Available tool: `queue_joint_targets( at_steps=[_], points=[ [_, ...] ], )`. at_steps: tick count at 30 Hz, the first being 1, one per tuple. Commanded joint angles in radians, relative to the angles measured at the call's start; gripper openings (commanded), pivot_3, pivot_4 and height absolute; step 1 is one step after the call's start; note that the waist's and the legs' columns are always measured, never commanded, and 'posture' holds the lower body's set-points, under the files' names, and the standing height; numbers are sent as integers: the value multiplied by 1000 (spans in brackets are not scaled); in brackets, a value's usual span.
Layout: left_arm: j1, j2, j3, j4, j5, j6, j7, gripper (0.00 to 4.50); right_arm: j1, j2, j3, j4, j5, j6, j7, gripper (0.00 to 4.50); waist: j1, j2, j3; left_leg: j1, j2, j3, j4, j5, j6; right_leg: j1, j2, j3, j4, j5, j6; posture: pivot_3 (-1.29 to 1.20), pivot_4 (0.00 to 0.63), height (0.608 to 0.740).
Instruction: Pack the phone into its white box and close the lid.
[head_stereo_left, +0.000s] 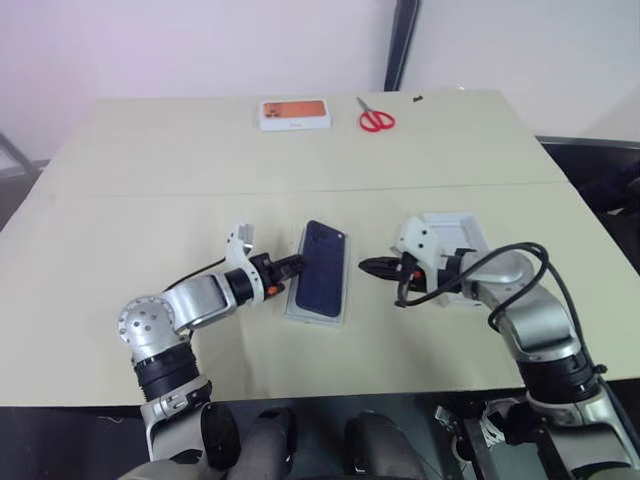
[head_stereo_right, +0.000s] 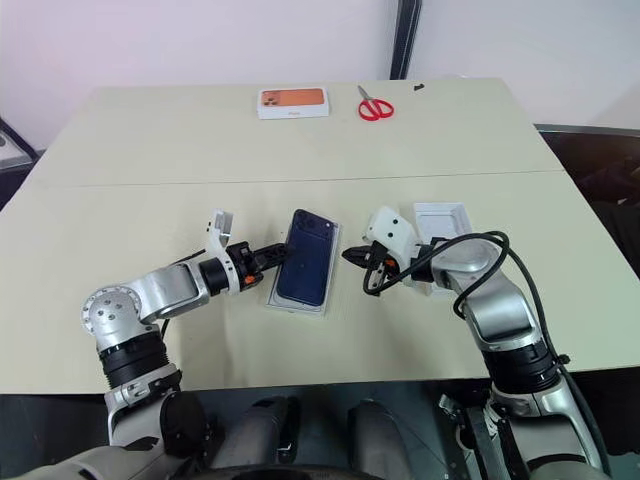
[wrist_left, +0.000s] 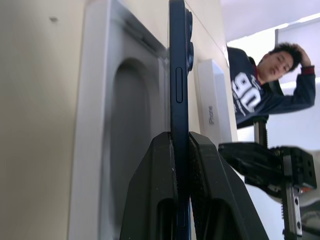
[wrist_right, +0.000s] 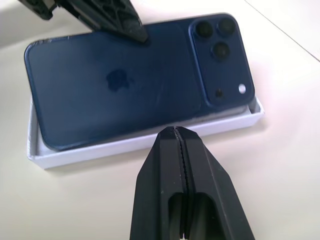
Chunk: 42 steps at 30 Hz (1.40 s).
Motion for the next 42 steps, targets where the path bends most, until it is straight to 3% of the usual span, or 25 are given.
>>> queue_joint_targets(
  at_steps=[1, 8, 12, 17, 23, 24, 26, 29, 32, 38, 42],
  points=[
    [-8, 13, -21, -7, -54, -35, -2, 57, -1, -15, 2, -35, 17, -16, -18, 0, 0, 0, 0, 0, 0, 0, 0, 0, 0, 0, 0, 0, 0, 0, 0, 0, 150, 740],
    [11, 56, -63, -2, -107, -19, 11, 57, -14, -25, 14, -11, 19, -35, -31, 0, 0, 0, 0, 0, 0, 0, 0, 0, 0, 0, 0, 0, 0, 0, 0, 0, 150, 740],
    [27, 88, -94, -1, -129, -31, 7, 1429, -21, -27, 23, -2, 22, -43, -35, 0, 0, 0, 0, 0, 0, 0, 0, 0, 0, 0, 0, 0, 0, 0, 0, 0, 150, 740],
    [43, 184, -113, -16, -166, -44, -15, 3976, -30, -32, 26, 5, 26, -49, -40, 0, -1, 0, 0, 0, 0, 0, 0, 0, 0, 0, 0, 0, 0, 0, 0, 0, 150, 740],
    [23, 407, -151, -82, -129, -68, -124, 3976, -38, -47, 28, 18, 14, -60, -55, 0, -2, 0, 0, 0, 0, 0, 0, 0, 0, -1, 0, 0, 0, 0, 0, 0, 150, 740],
    [21, 439, -160, -93, -112, -81, -148, 3736, -42, -52, 33, 26, 4, -63, -61, 0, -2, 0, 0, 0, 0, 0, 0, 0, 0, 0, 0, 0, 0, 0, 0, 0, 150, 740],
    [30, 513, -203, -136, -31, -127, -221, 3136, -57, -66, 49, 52, -22, -64, -72, 0, 1, 0, 0, 0, 0, 0, 0, 0, 0, 0, 0, 0, 0, 0, 0, 0, 150, 740],
    [66, 638, -361, -220, 142, -219, -375, 1619, -93, -80, 66, 83, -37, -18, -75, 0, 0, 1, 0, 0, 0, 0, 0, 0, 0, 0, 0, 0, -1, 0, 0, 0, 150, 740],
    [81, 700, -513, -246, 299, -341, -509, 114, -118, -97, 97, 78, -62, 7, -82, 0, 1, 1, 0, 0, 0, 1, -1, 0, 0, 0, 0, 1, -2, 0, -1, 0, 150, 740],
    [50, 759, -834, -243, 626, -596, -759, 114, -141, -115, 221, 18, -162, 22, -93, 0, -1, 2, 0, 0, 0, 1, -2, 0, 0, 0, 0, 1, -2, 0, -1, 0, 150, 740],
    [22, 751, -941, -205, 760, -676, -856, 114, -142, -100, 284, -2, -206, 24, -100, 0, -1, 2, 0, -1, 0, 1, -2, 0, 1, 0, 0, 1, -3, 0, -1, 0, 150, 740]
  ],
)
